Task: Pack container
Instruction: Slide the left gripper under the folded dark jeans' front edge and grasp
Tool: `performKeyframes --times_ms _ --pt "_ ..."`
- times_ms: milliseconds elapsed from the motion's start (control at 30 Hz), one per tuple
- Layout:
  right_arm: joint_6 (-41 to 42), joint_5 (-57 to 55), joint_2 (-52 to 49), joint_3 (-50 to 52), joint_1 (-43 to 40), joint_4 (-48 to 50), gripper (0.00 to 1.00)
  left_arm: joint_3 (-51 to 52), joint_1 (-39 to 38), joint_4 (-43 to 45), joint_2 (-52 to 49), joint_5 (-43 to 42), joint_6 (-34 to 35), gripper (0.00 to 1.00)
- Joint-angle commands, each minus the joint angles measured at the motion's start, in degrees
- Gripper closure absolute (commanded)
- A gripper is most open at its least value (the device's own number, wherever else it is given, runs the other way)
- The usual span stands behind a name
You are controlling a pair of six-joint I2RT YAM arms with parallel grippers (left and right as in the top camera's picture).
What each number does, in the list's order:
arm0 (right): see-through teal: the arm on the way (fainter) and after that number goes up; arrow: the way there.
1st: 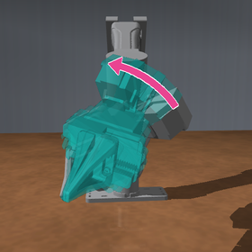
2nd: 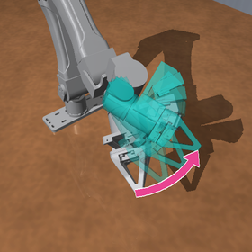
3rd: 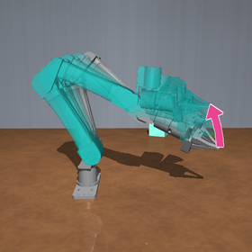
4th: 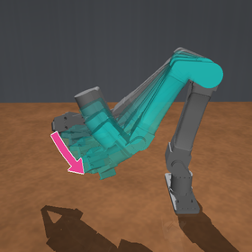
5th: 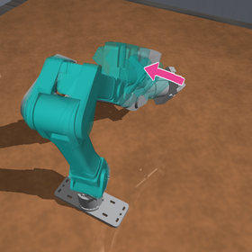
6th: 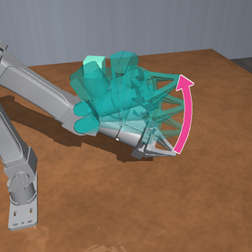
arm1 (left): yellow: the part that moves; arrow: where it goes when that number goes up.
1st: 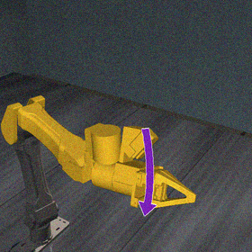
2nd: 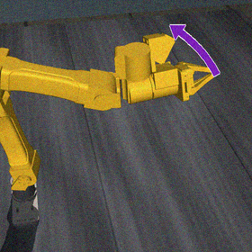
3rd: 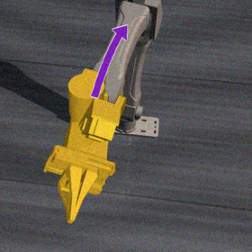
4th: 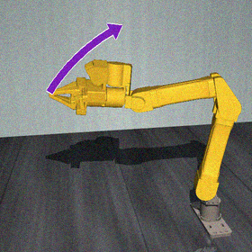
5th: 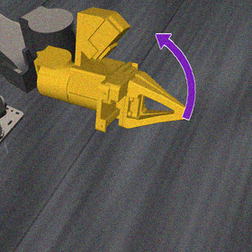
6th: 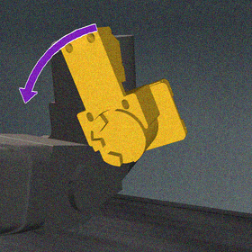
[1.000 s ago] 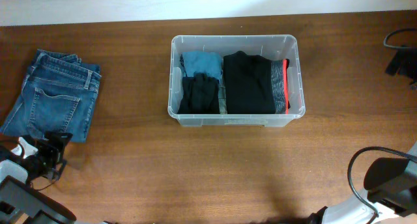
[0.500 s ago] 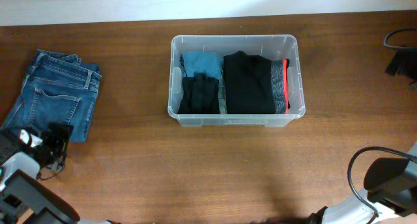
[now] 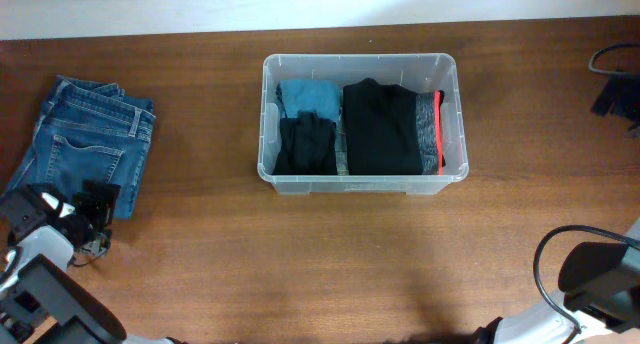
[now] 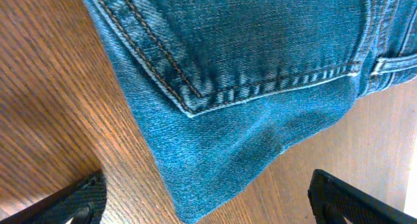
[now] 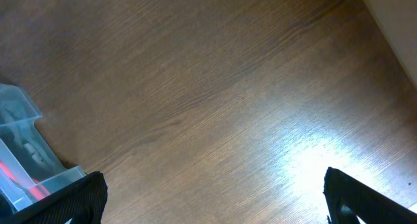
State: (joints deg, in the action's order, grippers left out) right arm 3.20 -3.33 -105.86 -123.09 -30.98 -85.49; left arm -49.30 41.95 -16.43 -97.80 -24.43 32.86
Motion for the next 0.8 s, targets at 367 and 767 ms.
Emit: performKeyframes --times_ms 367,767 --pt "0.20 0.11 -0.07 0.31 -0.17 0.00 0.01 8.26 -0.17 11.32 0.79 2.40 5.55 0.01" --pt "0.20 0.11 -0.07 0.31 -0.17 0.00 0.02 8.26 -0.17 16.90 -8.59 -3.96 10.23 0.01"
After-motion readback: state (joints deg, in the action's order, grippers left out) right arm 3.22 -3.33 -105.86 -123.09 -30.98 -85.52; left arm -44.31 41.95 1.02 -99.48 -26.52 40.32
